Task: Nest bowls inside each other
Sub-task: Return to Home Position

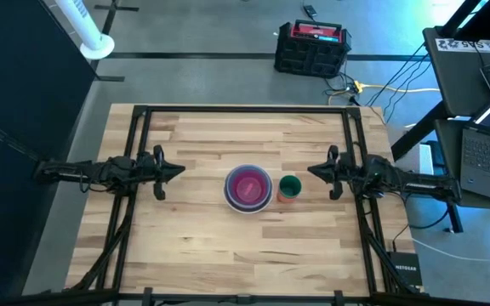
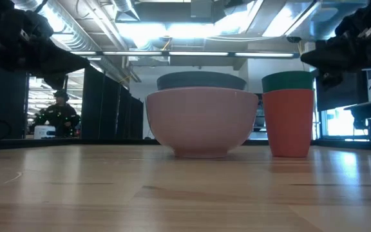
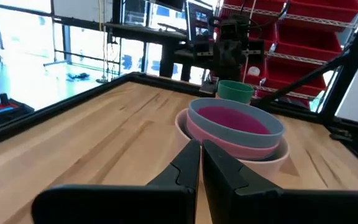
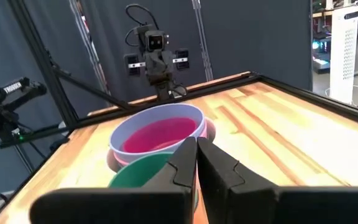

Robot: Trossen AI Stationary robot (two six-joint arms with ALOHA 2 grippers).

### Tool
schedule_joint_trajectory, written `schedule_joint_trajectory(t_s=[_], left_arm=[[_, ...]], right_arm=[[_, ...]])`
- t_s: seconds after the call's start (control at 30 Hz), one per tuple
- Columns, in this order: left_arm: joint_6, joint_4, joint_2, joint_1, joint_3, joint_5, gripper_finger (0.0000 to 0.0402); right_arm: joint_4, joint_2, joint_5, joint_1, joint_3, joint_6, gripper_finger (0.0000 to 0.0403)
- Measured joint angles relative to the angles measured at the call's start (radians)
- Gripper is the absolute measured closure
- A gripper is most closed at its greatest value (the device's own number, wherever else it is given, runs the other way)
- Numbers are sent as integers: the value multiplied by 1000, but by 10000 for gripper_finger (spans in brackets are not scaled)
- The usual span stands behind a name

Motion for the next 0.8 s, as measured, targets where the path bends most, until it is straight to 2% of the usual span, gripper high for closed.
schedule_joint_trajectory(t_s=[0.3, 0.57, 0.63, 0.73, 0.8], left_arm=[[108, 0, 1, 1, 0, 2, 401], [21, 0, 1, 1, 0, 7, 401], [18, -6, 1, 1, 0, 57, 401], [9, -29, 1, 1, 0, 202, 401], [4, -34, 1, 1, 0, 236, 401]], right_arm=[[-1, 8, 9, 0, 0, -25, 403], [-1, 8, 8, 0, 0, -46, 403], [-1, 8, 7, 0, 0, -67, 403], [-1, 8, 5, 0, 0, -82, 403], [-1, 8, 4, 0, 0, -81, 403]])
